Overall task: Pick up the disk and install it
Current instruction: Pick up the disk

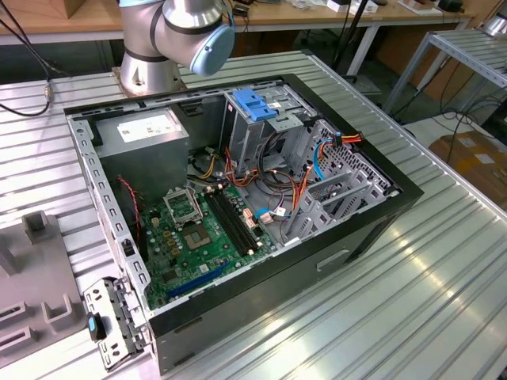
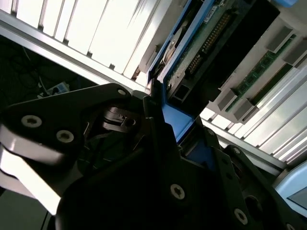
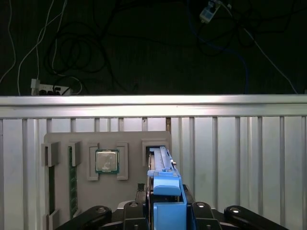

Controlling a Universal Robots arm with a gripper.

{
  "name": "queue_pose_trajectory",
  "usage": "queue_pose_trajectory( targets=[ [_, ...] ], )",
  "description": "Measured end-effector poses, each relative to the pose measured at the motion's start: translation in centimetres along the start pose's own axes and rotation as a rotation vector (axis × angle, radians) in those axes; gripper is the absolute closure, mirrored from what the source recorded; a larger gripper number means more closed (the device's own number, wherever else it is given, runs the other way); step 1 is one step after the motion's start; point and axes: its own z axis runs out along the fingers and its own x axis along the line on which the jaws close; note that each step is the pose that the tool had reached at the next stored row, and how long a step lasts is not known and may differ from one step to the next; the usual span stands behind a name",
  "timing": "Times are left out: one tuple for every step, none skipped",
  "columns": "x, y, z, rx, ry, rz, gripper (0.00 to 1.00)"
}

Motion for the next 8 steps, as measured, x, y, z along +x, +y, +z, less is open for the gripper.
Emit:
queue_pose_trajectory(
  targets=[
    [0.0,0.0,-0.12,0.0001,0.0,0.0,0.63],
    [0.0,0.0,-0.23,0.0001,0.0,0.0,0.63],
    [0.0,0.0,-0.42,0.0001,0.0,0.0,0.63],
    [0.0,0.0,-0.53,0.0001,0.0,0.0,0.63],
    [0.0,0.0,-0.65,0.0001,0.0,0.0,0.63],
    [-0.01,0.01,-0.82,0.0001,-0.0001,0.0,0.63],
    [-0.01,0.01,-0.94,0.0001,-0.0001,0.0,0.63],
    [-0.01,0.01,-1.15,0.0002,-0.0001,0.0,0.63]
  ],
)
